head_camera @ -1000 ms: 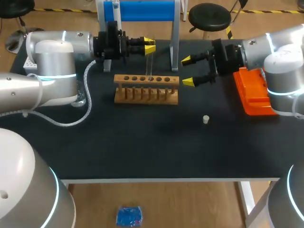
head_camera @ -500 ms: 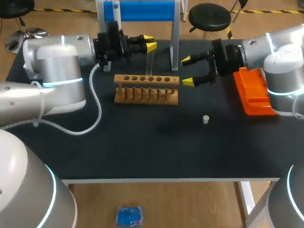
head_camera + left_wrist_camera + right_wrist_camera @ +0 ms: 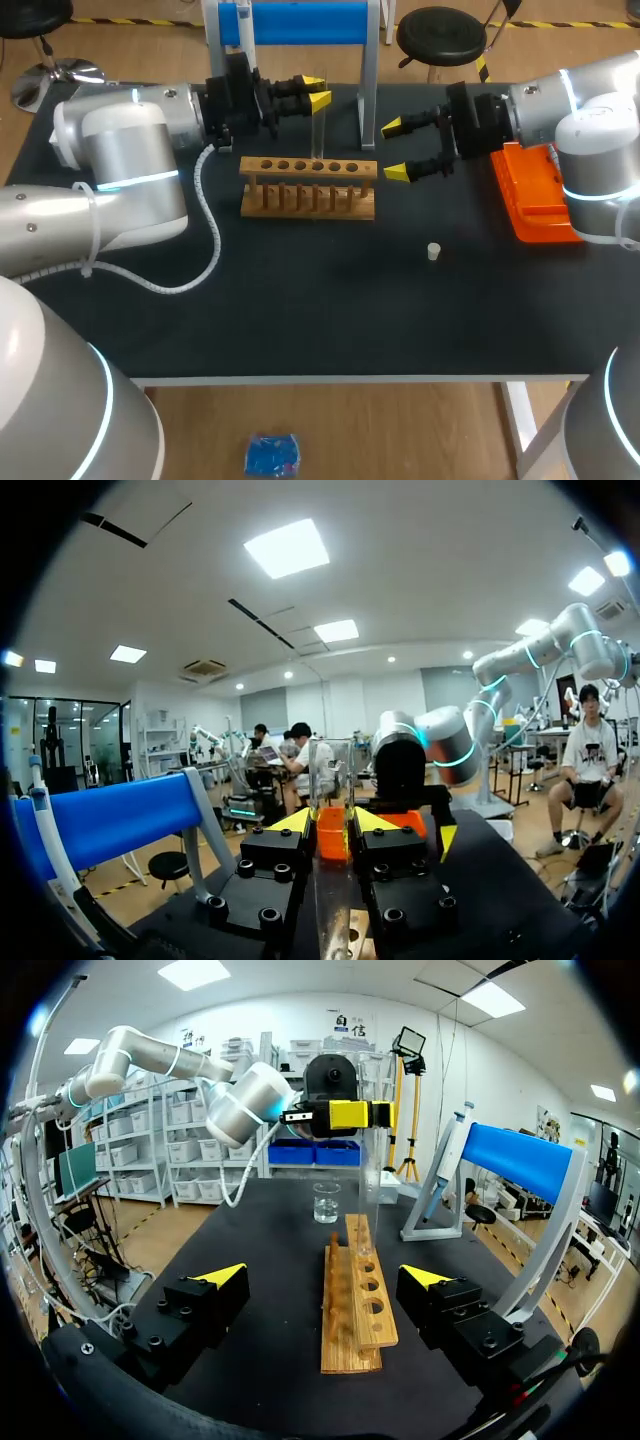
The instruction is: Invert the test tube, pick up the pipette, mount the tip to pipette, aspirate from beaker and dispense into the tube, eject the tip, return the pipette, and cap with the stopper.
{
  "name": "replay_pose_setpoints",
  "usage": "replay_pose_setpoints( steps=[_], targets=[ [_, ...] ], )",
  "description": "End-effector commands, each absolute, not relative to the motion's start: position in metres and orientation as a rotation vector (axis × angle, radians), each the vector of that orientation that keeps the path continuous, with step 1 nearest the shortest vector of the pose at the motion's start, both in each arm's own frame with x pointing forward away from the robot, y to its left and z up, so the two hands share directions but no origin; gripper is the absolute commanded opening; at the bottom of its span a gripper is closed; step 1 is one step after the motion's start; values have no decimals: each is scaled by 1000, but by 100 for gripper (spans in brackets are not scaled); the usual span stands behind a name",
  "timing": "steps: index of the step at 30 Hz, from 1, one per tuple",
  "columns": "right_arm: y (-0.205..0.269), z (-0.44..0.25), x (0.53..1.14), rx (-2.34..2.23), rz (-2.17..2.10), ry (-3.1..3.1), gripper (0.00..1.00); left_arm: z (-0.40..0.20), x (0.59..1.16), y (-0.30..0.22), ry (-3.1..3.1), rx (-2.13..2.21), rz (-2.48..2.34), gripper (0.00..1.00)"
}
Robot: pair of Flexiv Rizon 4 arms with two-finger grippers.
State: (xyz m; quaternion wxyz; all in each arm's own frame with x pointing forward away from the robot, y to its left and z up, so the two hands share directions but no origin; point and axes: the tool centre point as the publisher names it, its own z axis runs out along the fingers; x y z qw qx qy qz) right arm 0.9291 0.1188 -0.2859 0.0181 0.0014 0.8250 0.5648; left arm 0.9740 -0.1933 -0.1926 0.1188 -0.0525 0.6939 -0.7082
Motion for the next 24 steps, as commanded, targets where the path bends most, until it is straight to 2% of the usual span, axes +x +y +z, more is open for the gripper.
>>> replay_pose_setpoints(
  steps=[1,24],
  targets=[
    [119,-286,928,5,1751,2562,100,-195,977,-194,2027,-151,-2069,0],
    [119,-286,928,5,1751,2562,100,-213,982,-192,1995,-169,-2075,0]
  ],
)
